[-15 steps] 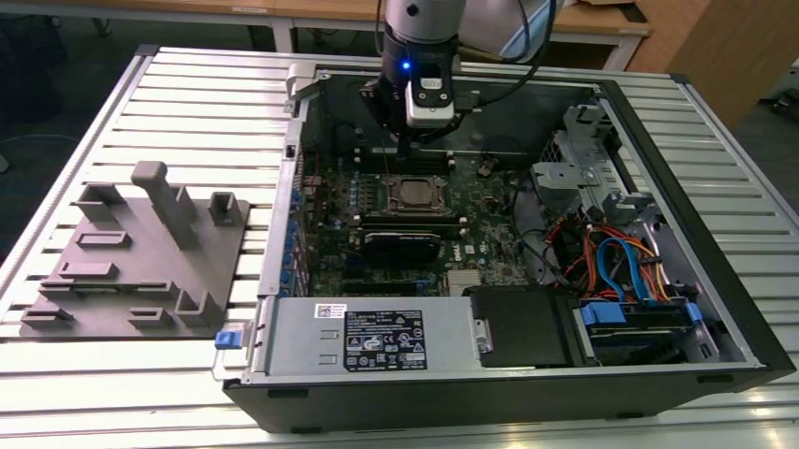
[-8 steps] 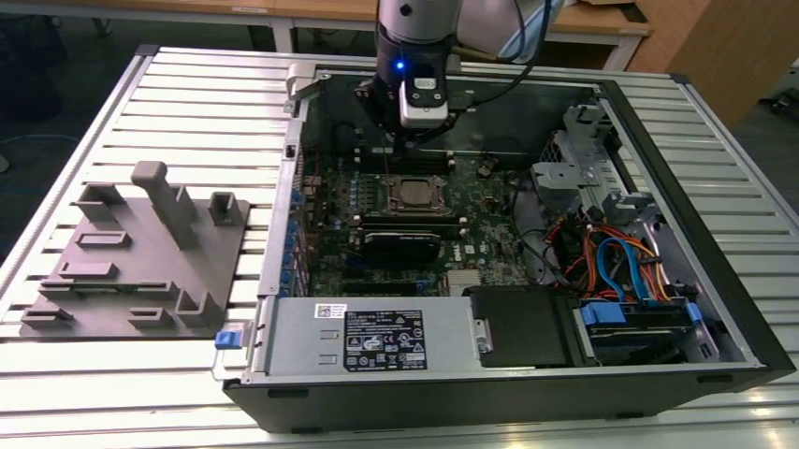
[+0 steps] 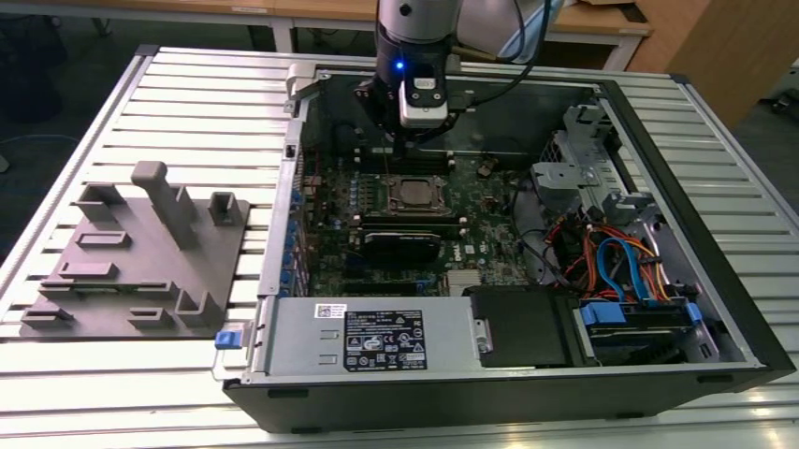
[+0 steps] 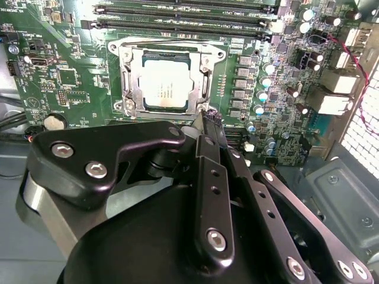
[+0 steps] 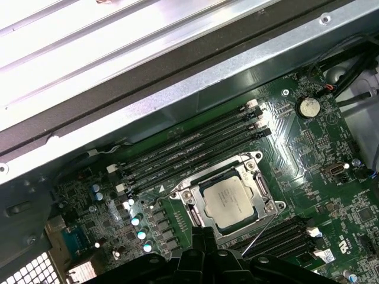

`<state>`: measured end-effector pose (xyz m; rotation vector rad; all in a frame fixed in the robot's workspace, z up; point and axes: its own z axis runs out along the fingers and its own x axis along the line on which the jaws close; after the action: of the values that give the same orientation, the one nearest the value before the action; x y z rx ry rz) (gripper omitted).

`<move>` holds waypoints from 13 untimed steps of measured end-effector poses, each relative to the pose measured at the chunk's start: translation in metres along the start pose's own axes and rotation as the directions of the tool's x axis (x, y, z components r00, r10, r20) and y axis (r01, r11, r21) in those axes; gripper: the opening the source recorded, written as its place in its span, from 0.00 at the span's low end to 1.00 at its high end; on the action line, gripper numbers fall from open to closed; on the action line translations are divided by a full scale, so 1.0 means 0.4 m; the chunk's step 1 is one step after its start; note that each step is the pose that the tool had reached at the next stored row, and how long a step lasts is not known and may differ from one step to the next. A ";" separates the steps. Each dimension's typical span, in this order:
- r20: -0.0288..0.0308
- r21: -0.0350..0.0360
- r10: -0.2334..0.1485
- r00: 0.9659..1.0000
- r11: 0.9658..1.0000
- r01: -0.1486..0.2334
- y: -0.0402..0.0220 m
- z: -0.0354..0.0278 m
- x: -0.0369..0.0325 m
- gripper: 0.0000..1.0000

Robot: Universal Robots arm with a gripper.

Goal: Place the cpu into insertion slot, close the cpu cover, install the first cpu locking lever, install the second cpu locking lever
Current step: 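Install the first cpu locking lever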

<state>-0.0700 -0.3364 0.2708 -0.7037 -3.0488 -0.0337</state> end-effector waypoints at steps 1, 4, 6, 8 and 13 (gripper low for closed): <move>0.000 0.000 0.000 1.000 1.000 0.000 0.000 0.000 0.000 0.10; 0.000 0.000 -0.001 1.000 1.000 0.001 0.000 0.000 0.000 0.10; 0.000 0.000 -0.009 1.000 1.000 0.009 0.000 0.000 0.000 0.10; -0.001 0.001 -0.026 1.000 1.000 0.026 0.000 0.000 0.000 0.10; -0.002 0.002 -0.101 0.995 0.995 0.101 0.000 0.001 0.000 0.10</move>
<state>-0.0702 -0.3364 0.2703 -0.5486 -3.0794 -0.0326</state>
